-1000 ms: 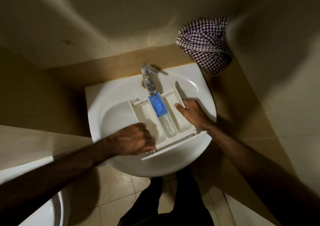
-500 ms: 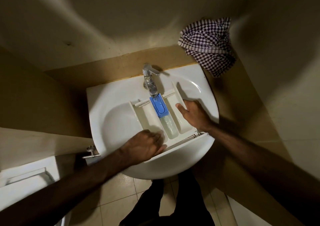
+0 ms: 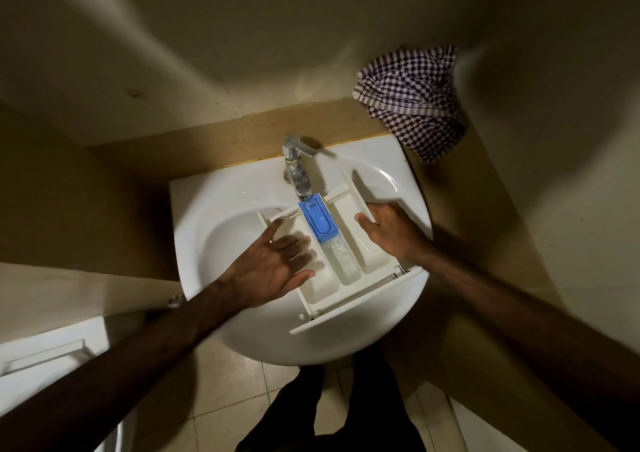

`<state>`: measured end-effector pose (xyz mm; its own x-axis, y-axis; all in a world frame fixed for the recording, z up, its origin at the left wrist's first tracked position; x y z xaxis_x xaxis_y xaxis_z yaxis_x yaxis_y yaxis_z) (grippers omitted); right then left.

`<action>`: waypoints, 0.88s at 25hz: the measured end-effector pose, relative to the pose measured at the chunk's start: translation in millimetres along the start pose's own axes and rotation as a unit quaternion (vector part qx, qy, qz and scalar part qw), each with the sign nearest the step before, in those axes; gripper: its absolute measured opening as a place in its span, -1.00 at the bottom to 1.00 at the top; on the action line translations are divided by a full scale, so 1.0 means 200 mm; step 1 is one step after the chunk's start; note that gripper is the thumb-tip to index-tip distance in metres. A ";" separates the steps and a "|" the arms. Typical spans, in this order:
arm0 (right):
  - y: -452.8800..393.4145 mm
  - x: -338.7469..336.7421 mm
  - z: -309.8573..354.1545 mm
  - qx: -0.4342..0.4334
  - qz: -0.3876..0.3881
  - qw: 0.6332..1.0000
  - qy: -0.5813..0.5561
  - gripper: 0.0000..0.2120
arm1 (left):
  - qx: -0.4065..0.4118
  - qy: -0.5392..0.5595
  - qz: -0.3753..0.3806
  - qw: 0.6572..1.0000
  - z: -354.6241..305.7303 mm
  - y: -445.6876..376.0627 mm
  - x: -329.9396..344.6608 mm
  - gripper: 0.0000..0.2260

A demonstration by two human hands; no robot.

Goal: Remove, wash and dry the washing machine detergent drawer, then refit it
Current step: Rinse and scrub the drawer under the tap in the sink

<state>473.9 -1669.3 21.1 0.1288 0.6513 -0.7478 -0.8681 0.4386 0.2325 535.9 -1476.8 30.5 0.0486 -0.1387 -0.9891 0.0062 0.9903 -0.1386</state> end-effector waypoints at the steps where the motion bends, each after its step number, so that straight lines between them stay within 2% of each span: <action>1: 0.01 -0.03 0.01 0.005 -0.002 1.000 0.011 -0.57 | 0.001 0.002 -0.007 1.000 -0.01 -0.01 -0.01 -0.63; 6: 0.06 -0.09 -0.06 0.043 0.002 0.999 0.016 -0.55 | 0.015 0.057 -0.009 0.998 -0.05 -0.06 -0.03 -0.58; 9: 0.07 -0.10 -0.12 0.060 -0.016 0.998 -0.008 -0.64 | 0.014 0.055 0.018 0.998 -0.06 -0.09 0.01 -0.52; 12: 0.04 -0.12 -0.10 0.043 -0.045 0.998 -0.015 -0.74 | 0.012 0.036 0.008 0.999 -0.02 -0.14 0.00 -0.53; 15: 0.03 -0.12 -0.09 0.038 -0.053 0.998 -0.018 -0.66 | 0.015 0.036 0.012 0.999 -0.03 -0.16 -0.02 -0.51; 18: 0.03 -0.12 -0.08 0.025 -0.051 0.998 -0.021 -0.50 | 0.089 0.102 0.071 0.988 -0.22 -0.09 0.01 -0.55; 20: 0.03 -0.12 -0.07 0.020 -0.049 0.998 -0.020 -0.58 | 0.132 0.142 0.069 0.979 -0.30 -0.06 -0.02 -0.61; 22: 0.03 -0.12 -0.07 0.015 -0.052 0.998 -0.024 -0.70 | 0.126 0.098 0.047 0.986 -0.19 -0.09 -0.02 -0.64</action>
<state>459.5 -1691.1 32.3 0.2418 0.6296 -0.7383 -0.8339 0.5239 0.1736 498.1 -1494.2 34.4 -0.1330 -0.0191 -0.9909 0.2594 0.9643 -0.0534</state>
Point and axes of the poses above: each hand's wrist, its own y-axis away from the middle knuckle, its own x-axis out of the palm, z = x × y, the point moved 10 cm from there along -y, towards the middle knuckle, and after that the axes turned 4 degrees about -x, right-handed, at the moved point
